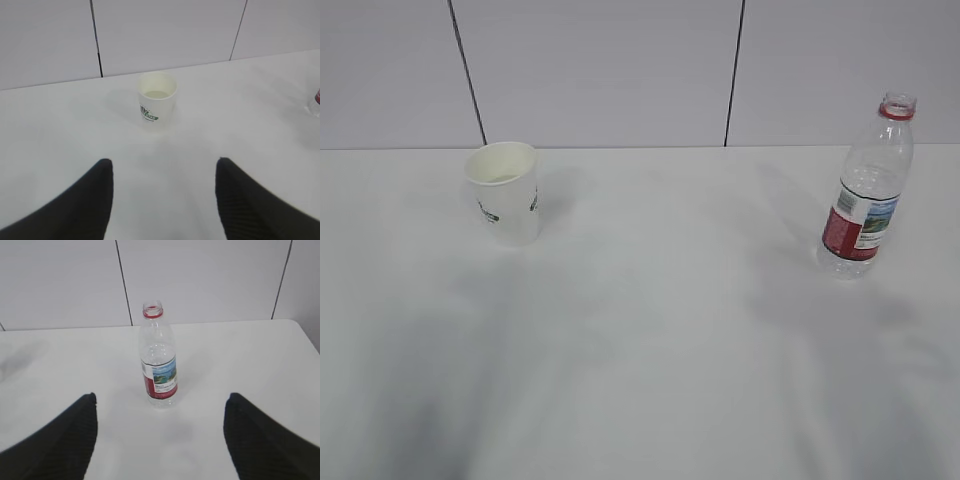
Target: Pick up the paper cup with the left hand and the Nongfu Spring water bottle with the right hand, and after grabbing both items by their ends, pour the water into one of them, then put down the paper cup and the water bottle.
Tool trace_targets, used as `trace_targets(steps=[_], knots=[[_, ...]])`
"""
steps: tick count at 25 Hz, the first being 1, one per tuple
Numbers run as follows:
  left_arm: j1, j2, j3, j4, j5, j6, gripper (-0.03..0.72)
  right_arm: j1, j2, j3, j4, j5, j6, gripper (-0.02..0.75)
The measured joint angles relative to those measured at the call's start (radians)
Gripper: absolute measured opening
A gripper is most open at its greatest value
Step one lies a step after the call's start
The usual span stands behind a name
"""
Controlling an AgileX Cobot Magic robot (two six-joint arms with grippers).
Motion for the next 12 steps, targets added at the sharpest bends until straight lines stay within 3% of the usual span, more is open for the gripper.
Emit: trace_targets(steps=[12], knots=[[0.000,-0.140,0.000,-0.022,0.186,0.000,0.465,0.000,-0.115,-0.029,-0.028,0.230,0.000,0.592]])
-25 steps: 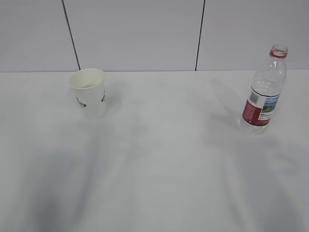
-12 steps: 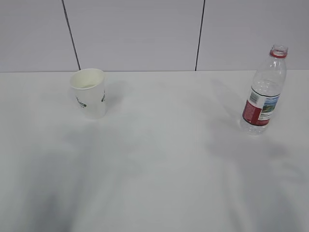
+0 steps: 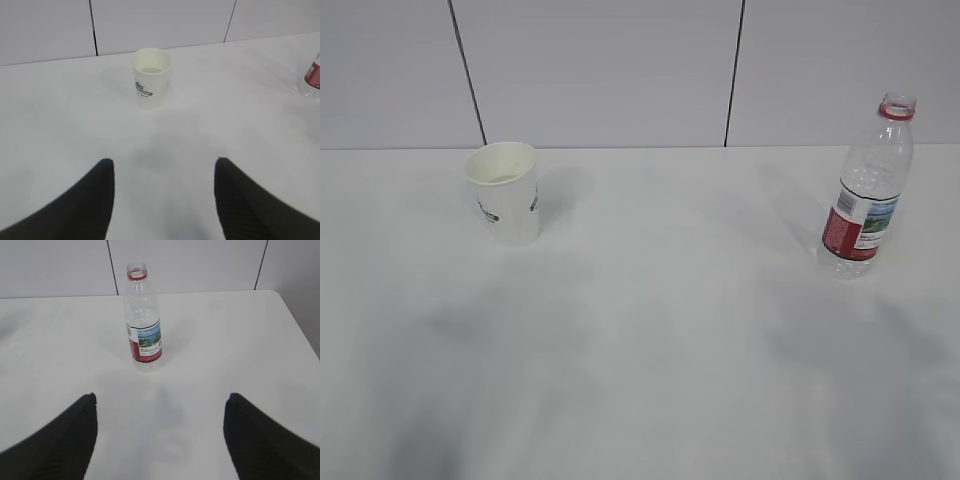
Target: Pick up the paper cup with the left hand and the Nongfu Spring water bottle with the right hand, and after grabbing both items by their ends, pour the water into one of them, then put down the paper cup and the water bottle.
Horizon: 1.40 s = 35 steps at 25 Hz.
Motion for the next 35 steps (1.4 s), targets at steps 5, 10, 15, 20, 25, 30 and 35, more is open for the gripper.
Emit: trace_targets(steps=[5,10,15,20,25,30,35], knots=[[0.000,-0.045,0.000,-0.002,0.051,0.000,0.455,0.000,-0.094,0.000,-0.030,0.079,0.000,0.592],[0.000,-0.073,0.000,-0.008,0.082,0.000,0.453,0.000,-0.159,-0.001,-0.069,0.168,0.000,0.592],[0.000,-0.093,0.000,-0.023,0.131,0.000,0.453,0.000,-0.215,-0.002,-0.064,0.216,0.000,0.590],[0.000,-0.125,0.000,-0.031,0.192,0.000,0.453,0.000,-0.241,-0.002,-0.051,0.272,0.000,0.589],[0.000,-0.148,0.000,-0.031,0.261,0.000,0.453,0.000,-0.244,-0.002,-0.035,0.298,0.000,0.589],[0.000,-0.156,0.000,-0.031,0.289,0.000,0.453,0.000,-0.244,-0.002,-0.029,0.316,0.000,0.589],[0.000,-0.159,0.000,-0.031,0.323,0.000,0.453,0.000,-0.244,0.000,-0.028,0.317,0.000,0.589]])
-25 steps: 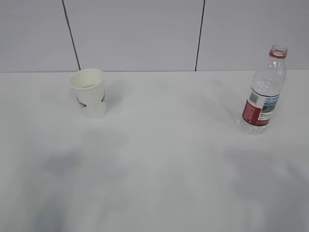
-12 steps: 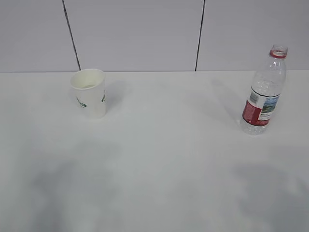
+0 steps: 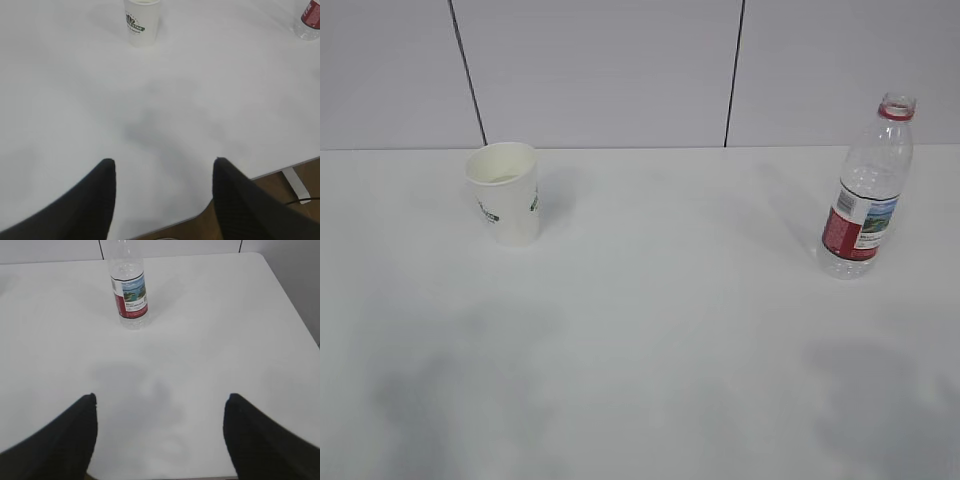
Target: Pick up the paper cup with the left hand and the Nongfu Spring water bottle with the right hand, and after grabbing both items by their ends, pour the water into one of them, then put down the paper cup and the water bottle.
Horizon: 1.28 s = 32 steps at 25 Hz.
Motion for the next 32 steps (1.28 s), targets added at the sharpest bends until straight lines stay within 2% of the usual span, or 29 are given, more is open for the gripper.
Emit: trace_targets(steps=[8,17,32], knots=[[0.000,-0.067,0.000,0.052,0.031,0.000,0.453,0.000,0.000,0.065,0.016,-0.025,0.000,0.589],[0.000,-0.096,0.000,0.144,0.078,-0.054,0.449,0.000,0.000,0.103,0.030,-0.056,0.000,0.588],[0.000,-0.100,0.045,0.158,0.037,-0.071,0.445,0.000,0.000,0.119,0.020,-0.054,0.000,0.587]])
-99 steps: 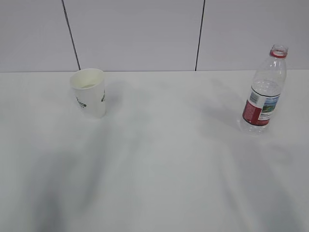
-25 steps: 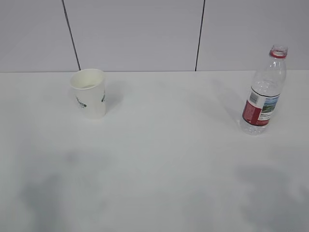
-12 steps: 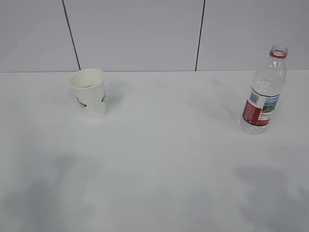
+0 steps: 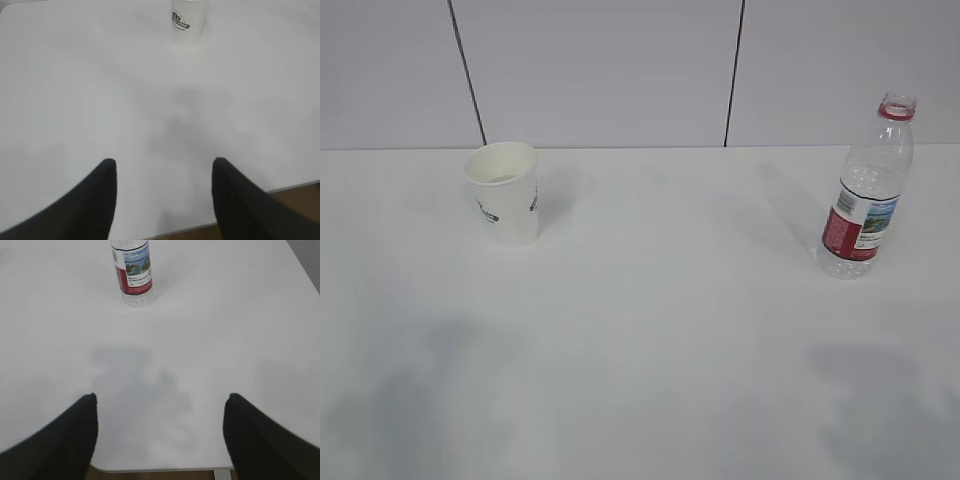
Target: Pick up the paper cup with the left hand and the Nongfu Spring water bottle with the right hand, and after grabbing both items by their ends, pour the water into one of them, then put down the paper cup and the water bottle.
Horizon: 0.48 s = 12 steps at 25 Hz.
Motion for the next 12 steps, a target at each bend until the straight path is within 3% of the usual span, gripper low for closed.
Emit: trace_targets(steps=[12], knots=[[0.000,0.000,0.004,0.002,-0.031,-0.002,0.444,0.000,0.000,0.000,-0.004,0.001,0.000,0.573]])
